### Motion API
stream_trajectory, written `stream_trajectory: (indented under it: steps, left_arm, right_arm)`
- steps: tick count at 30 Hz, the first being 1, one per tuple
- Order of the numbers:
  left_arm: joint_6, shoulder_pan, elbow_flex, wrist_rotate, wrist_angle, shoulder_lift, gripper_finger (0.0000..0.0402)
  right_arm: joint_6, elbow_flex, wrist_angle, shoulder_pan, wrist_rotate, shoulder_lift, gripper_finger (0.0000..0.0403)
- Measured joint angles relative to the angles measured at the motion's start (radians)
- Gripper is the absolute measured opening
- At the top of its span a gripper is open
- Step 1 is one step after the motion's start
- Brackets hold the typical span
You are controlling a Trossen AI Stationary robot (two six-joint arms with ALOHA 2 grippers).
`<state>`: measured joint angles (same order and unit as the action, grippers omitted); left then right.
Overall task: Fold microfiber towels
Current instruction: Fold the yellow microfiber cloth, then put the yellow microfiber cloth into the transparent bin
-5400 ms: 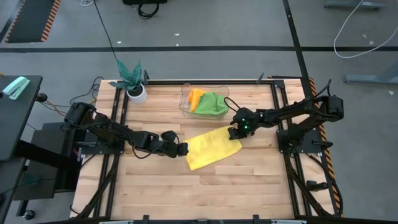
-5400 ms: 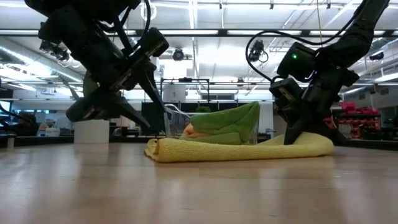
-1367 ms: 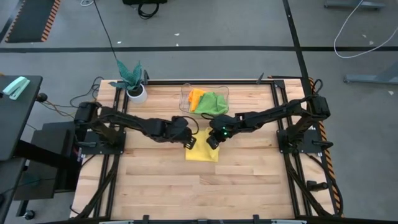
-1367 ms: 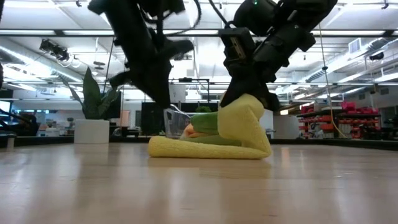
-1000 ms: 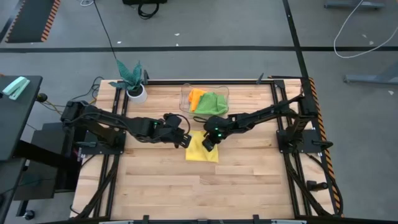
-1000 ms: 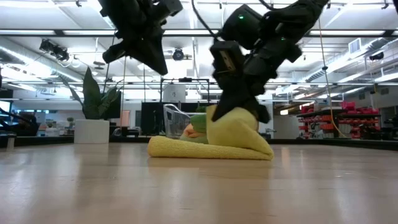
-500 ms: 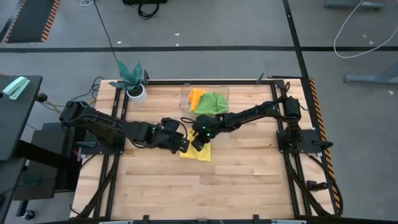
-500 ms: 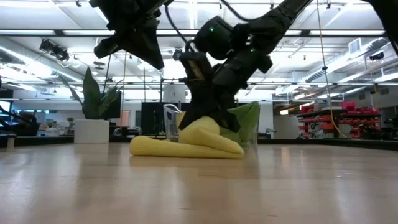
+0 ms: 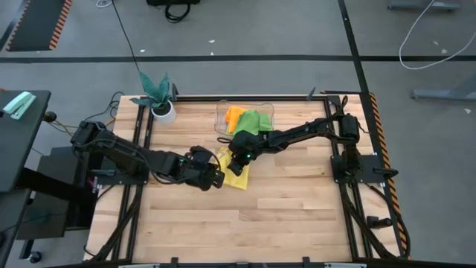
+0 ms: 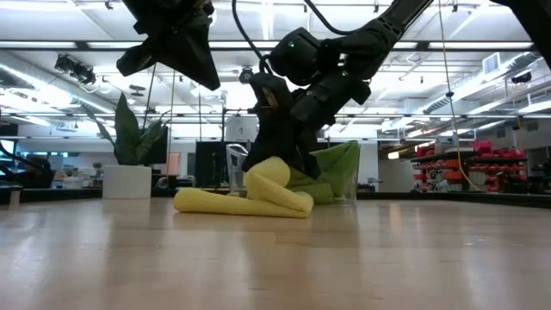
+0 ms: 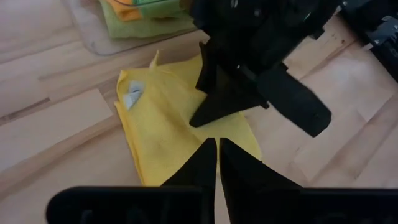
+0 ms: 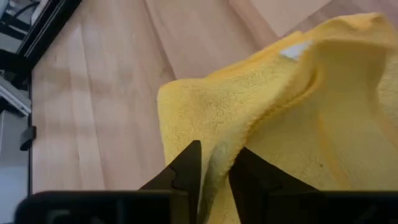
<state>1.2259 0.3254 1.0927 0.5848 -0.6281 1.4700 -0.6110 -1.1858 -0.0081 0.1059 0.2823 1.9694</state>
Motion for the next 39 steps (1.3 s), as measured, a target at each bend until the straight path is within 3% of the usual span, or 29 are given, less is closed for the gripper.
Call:
stream_trajectory:
  steps: [9, 15, 20, 25, 28, 34, 39]
  left_arm:
    - [0.027, 0.031, 0.0, 0.031, 0.001, 0.0, 0.0007]
    - [0.062, 0.059, 0.0, 0.059, 0.0, 0.0, 0.0023]
    - [0.08, 0.073, 0.0, -0.012, -0.01, 0.003, 0.0029]
    - [0.102, 0.071, 0.0, -0.058, -0.011, 0.048, 0.001]
    - [0.152, 0.057, 0.0, -0.095, -0.034, 0.08, 0.0006]
    - [0.215, -0.001, 0.0, -0.079, -0.131, 0.094, 0.0036]
    - [0.229, -0.049, 0.001, -0.096, -0.221, 0.075, 0.0054]
  right_arm:
    - [0.009, 0.0, 0.053, 0.012, 0.008, 0.0, 0.0134]
    - [0.008, 0.0, 0.101, 0.012, 0.014, -0.004, 0.0154]
    - [0.034, 0.001, -0.112, 0.017, 0.001, -0.068, 0.0148]
    - [0.103, 0.005, -0.415, -0.009, -0.094, -0.187, 0.0133]
    - [0.114, 0.043, -0.462, -0.047, -0.134, -0.275, 0.0129]
    - [-0.038, 0.266, -0.34, -0.067, -0.039, -0.474, 0.013]
    - [-0.309, 0.534, -0.013, -0.07, 0.049, -0.64, 0.013]
